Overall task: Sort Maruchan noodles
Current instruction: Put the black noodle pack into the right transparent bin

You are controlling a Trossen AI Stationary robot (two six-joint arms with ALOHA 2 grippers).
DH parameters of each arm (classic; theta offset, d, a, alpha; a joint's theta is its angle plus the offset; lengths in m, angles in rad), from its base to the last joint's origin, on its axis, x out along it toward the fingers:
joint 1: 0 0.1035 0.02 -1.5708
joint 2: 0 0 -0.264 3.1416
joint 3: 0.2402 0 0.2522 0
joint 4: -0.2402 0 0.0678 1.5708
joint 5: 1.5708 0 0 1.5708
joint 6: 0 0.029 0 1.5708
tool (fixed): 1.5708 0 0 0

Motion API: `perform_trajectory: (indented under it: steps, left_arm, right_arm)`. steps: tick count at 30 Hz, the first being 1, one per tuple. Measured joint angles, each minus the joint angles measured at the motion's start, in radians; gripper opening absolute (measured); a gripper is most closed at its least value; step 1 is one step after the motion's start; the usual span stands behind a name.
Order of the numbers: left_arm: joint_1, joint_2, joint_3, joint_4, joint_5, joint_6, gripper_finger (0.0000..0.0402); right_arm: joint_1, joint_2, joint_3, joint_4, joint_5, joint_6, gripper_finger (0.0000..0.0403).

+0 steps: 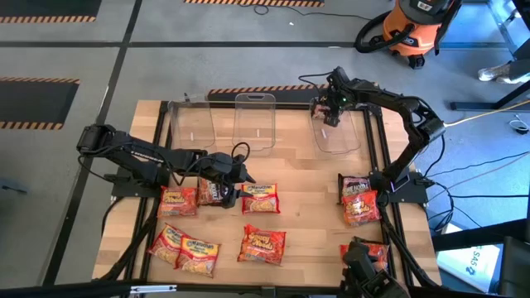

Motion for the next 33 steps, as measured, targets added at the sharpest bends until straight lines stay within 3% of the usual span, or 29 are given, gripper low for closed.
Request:
perform_trajectory:
  steps: [11,16,33]
  left_arm:
    - [0.000,0.000,0.000,0.000,0.000,0.026,0.0224]
    - [0.000,0.000,0.000,0.000,0.000,0.026,0.0224]
    - [0.000,0.000,0.000,0.000,0.016,0.026,0.0224]
  right_arm:
    - [-0.001,-0.043,0.001,0.004,0.046,0.004,0.0221]
    - [-0.001,-0.043,0.001,0.040,-0.014,0.025,0.0221]
    - [0.000,-0.043,0.001,0.068,-0.024,0.080,0.0233]
